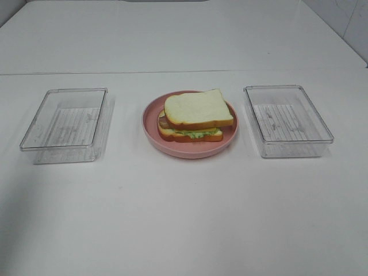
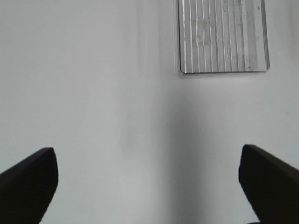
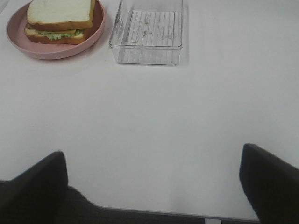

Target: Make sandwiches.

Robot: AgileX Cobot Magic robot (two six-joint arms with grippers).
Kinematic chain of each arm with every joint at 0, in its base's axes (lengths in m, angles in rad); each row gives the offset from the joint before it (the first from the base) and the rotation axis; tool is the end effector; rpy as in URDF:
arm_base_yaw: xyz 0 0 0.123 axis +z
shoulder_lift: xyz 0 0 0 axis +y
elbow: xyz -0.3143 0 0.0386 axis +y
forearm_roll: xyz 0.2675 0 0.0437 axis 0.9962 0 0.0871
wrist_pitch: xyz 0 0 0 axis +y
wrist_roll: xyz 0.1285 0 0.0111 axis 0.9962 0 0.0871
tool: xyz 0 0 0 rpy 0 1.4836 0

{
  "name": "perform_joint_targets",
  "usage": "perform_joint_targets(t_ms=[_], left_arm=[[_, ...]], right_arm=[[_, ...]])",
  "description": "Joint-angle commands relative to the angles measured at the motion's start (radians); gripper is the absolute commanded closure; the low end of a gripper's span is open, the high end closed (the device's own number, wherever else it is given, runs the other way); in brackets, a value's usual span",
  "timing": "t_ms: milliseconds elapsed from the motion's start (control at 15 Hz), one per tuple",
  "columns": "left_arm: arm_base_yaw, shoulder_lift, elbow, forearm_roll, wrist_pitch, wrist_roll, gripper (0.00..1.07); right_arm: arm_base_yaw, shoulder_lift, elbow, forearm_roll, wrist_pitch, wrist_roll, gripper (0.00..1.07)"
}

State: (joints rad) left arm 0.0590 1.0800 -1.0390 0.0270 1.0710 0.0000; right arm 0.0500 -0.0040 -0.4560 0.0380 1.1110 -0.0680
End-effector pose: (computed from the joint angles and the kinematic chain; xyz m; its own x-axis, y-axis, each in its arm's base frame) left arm 0.2213 0.0161 0.3408 -0.8539 -0.0375 -0.5191 -0.0602 0.9978 0.0270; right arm 0.0145 0.0051 0.2493 -0.5288 -0.0776 -0.8452 -0.1059 0.9941 -0.0250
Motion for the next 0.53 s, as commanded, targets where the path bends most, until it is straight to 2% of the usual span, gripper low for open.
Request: perform_joint_targets(t_ms=[67, 133, 400, 533], left_arm=[[-0.003, -0.261, 0.161, -0.008, -0.010, 0.000, 0.07], [-0.003, -0.321, 0.192, -0.008, -0.010, 0.000, 0.07], [-0.003, -0.826, 0.436, -0.016, -0.009, 0.000, 0.07], [-0.003, -0.951, 0.492, -0.033, -0.009, 0.000, 0.07]], right_arm=[[-0.002, -0.029, 0.002, -0.002, -0.007, -0.008, 0.11], [-0.002, -0.029, 0.002, -0.002, -0.007, -0.008, 0.11], [-0.002, -0.029, 0.002, 0.002, -0.007, -0.008, 0.11], [-0.002, -0.029, 0.002, 0.009, -0.007, -0.008, 0.11]])
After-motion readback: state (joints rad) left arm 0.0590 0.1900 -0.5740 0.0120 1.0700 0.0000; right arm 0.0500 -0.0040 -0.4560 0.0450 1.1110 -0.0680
